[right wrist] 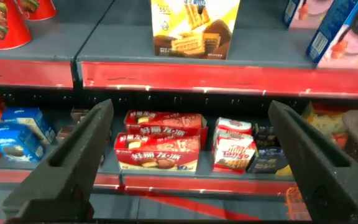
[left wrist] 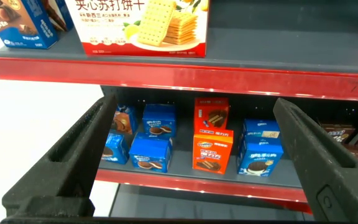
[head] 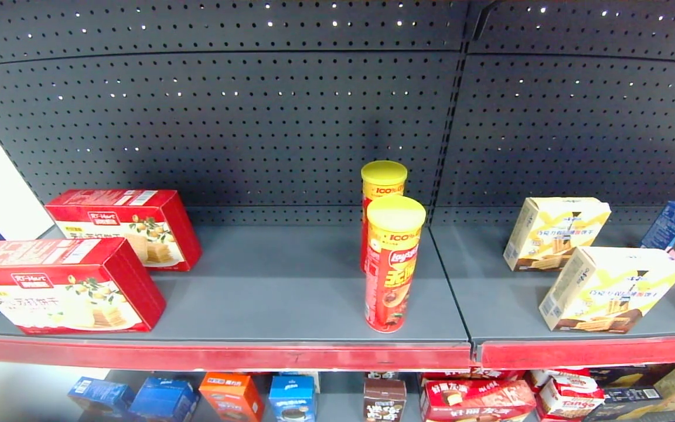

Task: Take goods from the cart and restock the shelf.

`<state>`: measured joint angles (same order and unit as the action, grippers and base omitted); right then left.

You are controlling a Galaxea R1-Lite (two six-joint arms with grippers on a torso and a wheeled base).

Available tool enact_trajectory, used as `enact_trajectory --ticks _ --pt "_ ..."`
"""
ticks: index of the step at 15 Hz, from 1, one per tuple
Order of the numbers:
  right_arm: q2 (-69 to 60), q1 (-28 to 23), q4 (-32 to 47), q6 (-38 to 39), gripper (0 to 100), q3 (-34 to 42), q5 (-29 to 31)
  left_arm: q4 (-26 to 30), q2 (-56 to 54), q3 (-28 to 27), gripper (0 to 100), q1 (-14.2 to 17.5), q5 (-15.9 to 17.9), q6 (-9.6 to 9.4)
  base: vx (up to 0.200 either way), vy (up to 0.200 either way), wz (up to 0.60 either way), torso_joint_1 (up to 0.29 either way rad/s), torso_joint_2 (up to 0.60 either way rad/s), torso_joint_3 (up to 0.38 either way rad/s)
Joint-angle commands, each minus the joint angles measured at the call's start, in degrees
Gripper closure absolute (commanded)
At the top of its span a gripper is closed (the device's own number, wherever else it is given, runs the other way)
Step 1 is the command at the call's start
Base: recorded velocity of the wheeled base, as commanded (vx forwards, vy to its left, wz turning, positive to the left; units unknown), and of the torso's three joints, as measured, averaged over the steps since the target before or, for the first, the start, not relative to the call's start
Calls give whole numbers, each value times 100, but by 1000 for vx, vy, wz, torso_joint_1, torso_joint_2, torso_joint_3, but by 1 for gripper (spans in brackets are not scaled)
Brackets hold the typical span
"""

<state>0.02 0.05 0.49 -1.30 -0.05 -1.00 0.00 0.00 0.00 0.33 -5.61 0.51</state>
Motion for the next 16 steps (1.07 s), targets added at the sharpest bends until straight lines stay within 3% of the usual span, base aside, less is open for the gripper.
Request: enact_trajectory --ticks 1,16 --pt "-2 4 -14 -1 0 5 -6 0 9 0 0 2 -2 2 0 0 0 0 0 0" --pt "-2 4 -31 25 0 -4 -41 0 9 0 0 2 -2 2 0 0 0 0 0 0"
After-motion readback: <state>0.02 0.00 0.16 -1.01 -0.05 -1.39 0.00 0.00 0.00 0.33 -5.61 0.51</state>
